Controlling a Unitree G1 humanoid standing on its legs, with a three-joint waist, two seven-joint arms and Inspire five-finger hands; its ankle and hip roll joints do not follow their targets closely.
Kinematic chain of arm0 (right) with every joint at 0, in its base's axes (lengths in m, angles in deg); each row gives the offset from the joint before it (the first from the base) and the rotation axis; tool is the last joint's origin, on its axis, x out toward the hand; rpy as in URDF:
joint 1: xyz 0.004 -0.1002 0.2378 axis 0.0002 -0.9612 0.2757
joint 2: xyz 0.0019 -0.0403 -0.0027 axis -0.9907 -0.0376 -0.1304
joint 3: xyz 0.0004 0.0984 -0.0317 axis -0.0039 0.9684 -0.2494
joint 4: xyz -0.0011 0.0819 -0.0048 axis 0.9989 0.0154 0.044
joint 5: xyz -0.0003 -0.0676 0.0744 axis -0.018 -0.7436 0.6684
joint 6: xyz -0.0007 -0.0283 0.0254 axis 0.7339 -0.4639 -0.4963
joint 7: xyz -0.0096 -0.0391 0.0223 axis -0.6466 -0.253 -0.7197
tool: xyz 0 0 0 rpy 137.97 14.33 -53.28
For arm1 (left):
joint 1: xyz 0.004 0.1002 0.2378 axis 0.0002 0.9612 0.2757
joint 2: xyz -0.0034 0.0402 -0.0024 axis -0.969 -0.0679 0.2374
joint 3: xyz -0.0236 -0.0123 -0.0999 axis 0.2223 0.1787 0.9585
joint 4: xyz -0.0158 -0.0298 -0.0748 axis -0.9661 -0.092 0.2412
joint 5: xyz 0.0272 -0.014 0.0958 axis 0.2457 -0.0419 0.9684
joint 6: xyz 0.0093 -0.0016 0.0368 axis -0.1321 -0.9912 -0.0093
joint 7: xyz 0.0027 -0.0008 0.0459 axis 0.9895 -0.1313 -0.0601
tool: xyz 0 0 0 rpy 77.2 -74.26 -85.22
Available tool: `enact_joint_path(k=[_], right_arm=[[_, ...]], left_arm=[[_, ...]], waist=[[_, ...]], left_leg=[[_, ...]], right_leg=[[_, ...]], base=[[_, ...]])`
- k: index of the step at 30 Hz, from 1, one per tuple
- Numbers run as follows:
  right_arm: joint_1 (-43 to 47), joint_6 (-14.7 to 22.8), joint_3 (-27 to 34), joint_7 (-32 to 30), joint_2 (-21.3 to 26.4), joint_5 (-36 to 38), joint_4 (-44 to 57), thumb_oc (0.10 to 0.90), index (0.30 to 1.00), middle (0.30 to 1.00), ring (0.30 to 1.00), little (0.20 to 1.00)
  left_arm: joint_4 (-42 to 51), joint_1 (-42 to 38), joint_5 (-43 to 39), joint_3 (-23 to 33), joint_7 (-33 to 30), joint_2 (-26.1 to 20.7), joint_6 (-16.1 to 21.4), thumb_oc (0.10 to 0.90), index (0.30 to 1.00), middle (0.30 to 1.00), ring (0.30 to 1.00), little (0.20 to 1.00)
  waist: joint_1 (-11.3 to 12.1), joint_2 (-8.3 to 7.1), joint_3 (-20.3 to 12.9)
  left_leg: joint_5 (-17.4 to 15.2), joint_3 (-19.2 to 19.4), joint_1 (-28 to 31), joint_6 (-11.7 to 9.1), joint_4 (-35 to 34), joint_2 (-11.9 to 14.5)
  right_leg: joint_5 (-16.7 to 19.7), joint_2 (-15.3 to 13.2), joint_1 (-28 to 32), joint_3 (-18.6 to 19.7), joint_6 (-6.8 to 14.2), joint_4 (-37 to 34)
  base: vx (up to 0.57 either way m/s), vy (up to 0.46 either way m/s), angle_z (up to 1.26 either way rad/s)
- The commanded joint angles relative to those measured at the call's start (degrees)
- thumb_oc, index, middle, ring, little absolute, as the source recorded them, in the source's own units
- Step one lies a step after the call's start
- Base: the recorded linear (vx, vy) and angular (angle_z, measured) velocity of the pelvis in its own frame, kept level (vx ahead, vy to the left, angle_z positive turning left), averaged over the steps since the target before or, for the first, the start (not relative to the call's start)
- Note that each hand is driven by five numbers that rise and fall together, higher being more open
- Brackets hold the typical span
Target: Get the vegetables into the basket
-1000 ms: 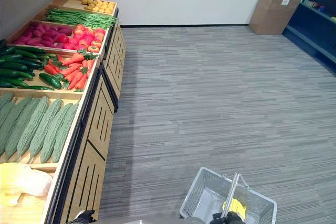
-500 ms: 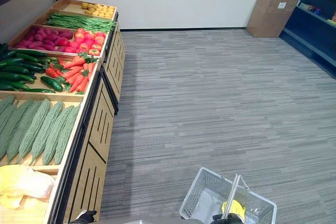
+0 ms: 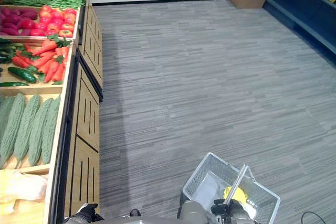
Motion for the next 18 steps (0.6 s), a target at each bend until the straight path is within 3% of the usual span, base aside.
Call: enact_joint_path(k=[1, 3, 6, 8, 10, 11, 13, 14, 15, 18], right_arm=[[-1.57, -1.46, -4.75, 0.21, 2.32, -2.84, -2.31, 0.400, 0.300, 0.300, 0.300, 0.300], [-2.10, -1.39, -4.91, 0.49, 2.33, -3.32, -2.23, 0.400, 0.300, 0.300, 0.300, 0.300], [-3.03, -1.19, -4.96, 0.82, 2.73, -3.59, -2.44, 0.400, 0.300, 0.300, 0.300, 0.300], [-3.44, -1.29, -5.16, 0.99, 3.37, -4.00, -2.49, 0.400, 0.300, 0.300, 0.300, 0.300], [-3.38, -1.35, -5.21, 1.11, 4.23, -4.07, -2.59, 0.400, 0.300, 0.300, 0.300, 0.300], [-3.39, -1.34, -5.20, 1.11, 4.26, -4.07, -2.60, 0.400, 0.300, 0.300, 0.300, 0.300], [-3.52, -1.13, -4.88, 1.16, 4.75, -3.83, -2.38, 0.400, 0.300, 0.300, 0.300, 0.300], [-3.63, -1.09, -4.83, 1.15, 5.13, -3.40, -2.23, 0.400, 0.300, 0.300, 0.300, 0.300], [-3.63, -1.09, -4.83, 1.16, 5.15, -3.40, -2.23, 0.400, 0.300, 0.300, 0.300, 0.300], [-3.48, -1.14, -5.17, 1.42, 5.66, -3.09, -2.19, 0.400, 0.300, 0.300, 0.300, 0.300]], left_arm=[[0.64, -1.74, 2.23, 0.24, 0.25, 0.69, 0.89, 0.900, 1.000, 1.000, 1.000, 1.000], [0.70, -1.68, 2.43, 0.22, 0.34, 1.11, 0.97, 0.900, 1.000, 1.000, 1.000, 1.000], [0.65, -1.94, 3.22, -0.80, 0.78, 1.95, 0.99, 0.900, 1.000, 1.000, 1.000, 1.000], [0.58, -2.07, 3.09, -1.00, 0.72, 2.85, 0.97, 0.900, 1.000, 1.000, 1.000, 1.000], [0.32, -2.11, 2.30, -1.28, 0.75, 3.64, 0.78, 0.900, 1.000, 1.000, 1.000, 1.000], [0.33, -2.11, 2.29, -1.29, 0.75, 3.67, 0.77, 0.900, 1.000, 1.000, 1.000, 1.000], [0.41, -2.26, 0.76, -0.99, 0.48, 4.35, 0.82, 0.900, 1.000, 1.000, 1.000, 1.000], [0.49, -2.35, -0.37, -0.88, 0.35, 4.73, 0.74, 0.900, 1.000, 1.000, 1.000, 1.000], [0.50, -2.34, -0.37, -0.88, 0.35, 4.74, 0.73, 0.900, 1.000, 1.000, 1.000, 1.000], [1.05, -2.78, -2.27, -0.86, 0.11, 5.14, 0.70, 0.900, 1.000, 1.000, 1.000, 1.000]], waist=[[-1.67, 1.33, 1.27], [-2.98, 1.39, 1.16], [-5.18, 1.89, 0.45], [-5.34, 2.98, -0.10], [-5.51, 4.70, -0.74], [-5.58, 4.76, -0.76], [-5.45, 6.12, -1.21], [-5.51, 6.98, -1.70], [-5.59, 7.02, -1.69], [-5.68, 6.85, -1.50]], left_leg=[[-3.43, -6.02, 3.51, -0.47, 0.45, -5.70], [-5.05, -7.90, 6.07, -0.27, 0.45, -6.73], [-6.73, -11.32, 9.06, -0.04, 0.45, -7.80], [-7.64, -12.70, 10.45, 0.05, 0.45, -7.59], [-5.26, -14.10, 10.77, -0.96, 1.82, -6.38], [-5.30, -14.16, 10.72, -1.00, 1.88, -6.32], [-1.80, -14.83, 10.10, -2.68, 5.04, -5.45], [1.08, -15.34, 9.57, -4.50, 8.03, -4.83], [1.06, -15.42, 9.57, -4.56, 8.06, -4.76], [8.36, -14.88, 5.65, -9.03, 18.30, -3.96]], right_leg=[[6.10, -0.48, -9.21, -1.14, 2.90, 3.10], [6.82, 0.77, -10.23, -4.30, 2.65, 2.29], [6.84, 2.19, -10.18, -1.92, 1.57, 3.57], [7.27, 2.53, -9.68, -2.10, 0.88, 4.64], [5.91, 3.36, -9.11, -3.50, -0.75, 7.26], [5.86, 3.36, -9.11, -3.59, -0.77, 7.29], [4.05, 3.81, -8.02, -5.46, -2.18, 8.81], [2.00, 4.35, -6.62, -7.05, -3.53, 9.43], [1.95, 4.37, -6.57, -7.15, -3.56, 9.43], [-1.22, 5.55, -2.50, -7.47, -5.78, 9.08]], base=[[0.28, 0.012, 0.46], [0.31, 0.013, 0.31], [0.34, -0.027, 0.61], [0.32, -0.096, 0.55], [0.27, -0.140, 0.12], [0.24, -0.127, 0.23], [0.29, -0.174, 0.46], [0.29, -0.185, 0.46], [0.30, -0.217, 0.42], [0.27, -0.247, 0.29]])
